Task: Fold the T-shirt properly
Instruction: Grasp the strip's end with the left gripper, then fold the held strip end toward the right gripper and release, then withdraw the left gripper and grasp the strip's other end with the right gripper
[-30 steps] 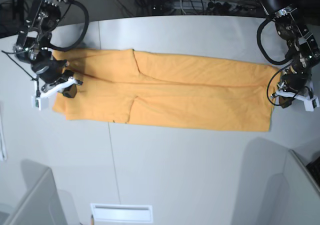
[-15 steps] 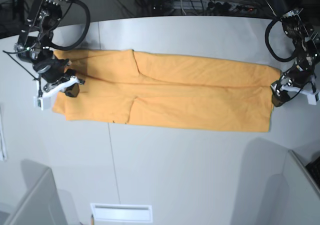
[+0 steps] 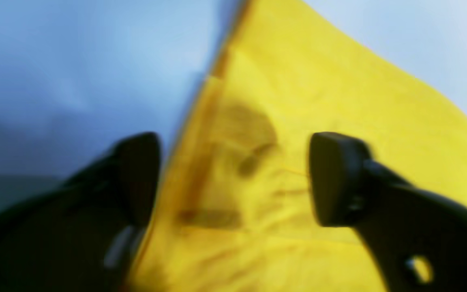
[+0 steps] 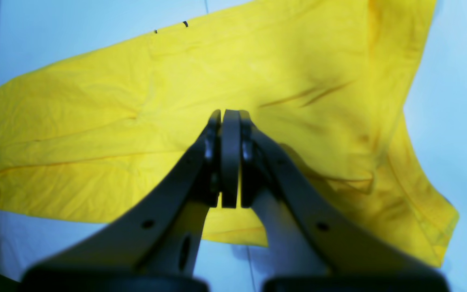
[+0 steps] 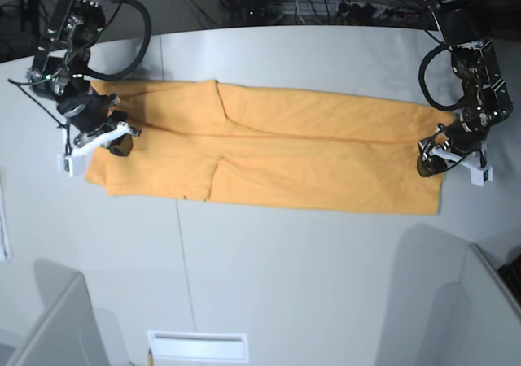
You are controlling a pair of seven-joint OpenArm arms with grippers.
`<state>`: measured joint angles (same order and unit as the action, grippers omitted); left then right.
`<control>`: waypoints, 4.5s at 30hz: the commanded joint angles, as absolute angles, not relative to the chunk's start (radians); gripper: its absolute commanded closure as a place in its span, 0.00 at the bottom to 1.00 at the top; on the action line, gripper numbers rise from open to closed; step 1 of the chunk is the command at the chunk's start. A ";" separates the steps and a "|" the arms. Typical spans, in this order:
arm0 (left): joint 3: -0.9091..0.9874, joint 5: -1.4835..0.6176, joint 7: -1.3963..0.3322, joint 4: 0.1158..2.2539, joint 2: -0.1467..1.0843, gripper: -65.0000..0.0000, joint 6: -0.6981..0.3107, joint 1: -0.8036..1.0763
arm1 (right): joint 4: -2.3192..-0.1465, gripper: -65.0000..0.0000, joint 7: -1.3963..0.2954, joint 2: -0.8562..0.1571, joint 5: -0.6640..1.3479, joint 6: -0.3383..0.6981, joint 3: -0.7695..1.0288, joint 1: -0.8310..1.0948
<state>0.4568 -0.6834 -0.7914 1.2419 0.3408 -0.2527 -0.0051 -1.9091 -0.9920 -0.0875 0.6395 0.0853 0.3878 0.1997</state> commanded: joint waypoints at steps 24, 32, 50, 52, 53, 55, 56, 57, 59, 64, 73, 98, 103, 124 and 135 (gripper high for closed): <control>0.582 -0.674 -0.840 1.463 0.417 1.00 -0.245 0.071 | -1.925 1.00 -0.975 -0.096 0.651 0.085 0.394 0.196; 0.456 -0.674 -0.843 1.722 0.378 1.00 -0.245 0.180 | -1.925 1.00 -0.975 -0.096 0.651 0.085 0.394 0.193; 0.087 -0.674 -0.843 1.785 0.320 1.00 -0.139 0.134 | -1.925 1.00 -0.975 -0.094 0.651 0.084 0.394 0.189; 0.044 -0.674 -0.843 1.785 0.317 1.00 -0.134 0.114 | -1.925 1.00 -0.975 -0.094 0.651 0.084 0.394 0.193; 0.021 -0.674 -0.843 1.782 0.314 1.00 -0.133 0.105 | -1.925 1.00 -0.975 -0.094 0.651 0.082 0.394 0.194; -0.007 -0.674 -0.843 1.776 0.298 1.00 -0.131 0.093 | -1.925 1.00 -0.975 -0.094 0.651 0.081 0.394 0.189; -0.015 -0.674 -0.843 1.781 0.285 1.00 -0.131 0.090 | -1.925 1.00 -0.975 -0.094 0.651 0.081 0.394 0.191; -0.024 -0.674 -0.843 1.781 0.274 1.00 -0.131 0.082 | -1.925 1.00 -0.975 -0.094 0.651 0.081 0.394 0.189; -0.036 -0.674 -0.843 1.778 0.254 1.00 -0.131 0.074 | -1.923 1.00 -0.975 -0.094 0.651 0.081 0.394 0.194; -0.104 -0.674 -0.843 1.778 0.232 1.00 -0.131 0.056 | -1.923 1.00 -0.975 -0.094 0.651 0.079 0.394 0.193; -0.176 -0.674 -0.840 1.741 0.206 1.00 -0.130 0.035 | -1.923 1.00 -0.975 -0.096 0.651 0.079 0.395 0.196; -0.208 -0.676 -0.839 1.632 0.205 1.00 -0.130 0.007 | -1.923 1.00 -0.975 -0.094 0.651 0.077 0.395 0.189; -0.206 -0.677 -0.837 1.629 0.203 1.00 -0.130 0.007 | -1.923 1.00 -0.975 -0.094 0.651 0.077 0.392 0.189; -0.452 -0.679 -0.839 1.601 0.124 0.43 -0.131 -0.058 | -1.923 1.00 -0.975 -0.094 0.651 0.077 0.394 0.188; -0.285 -0.684 -0.839 1.804 0.128 0.46 -0.131 0.008 | -1.868 1.00 -0.975 -0.097 0.653 0.077 0.397 0.140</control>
<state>-0.2790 -0.6769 -0.8471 1.7885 0.1234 -0.1261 0.0162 -1.8538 -0.9897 -0.0883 0.6441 0.0776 0.3927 0.1497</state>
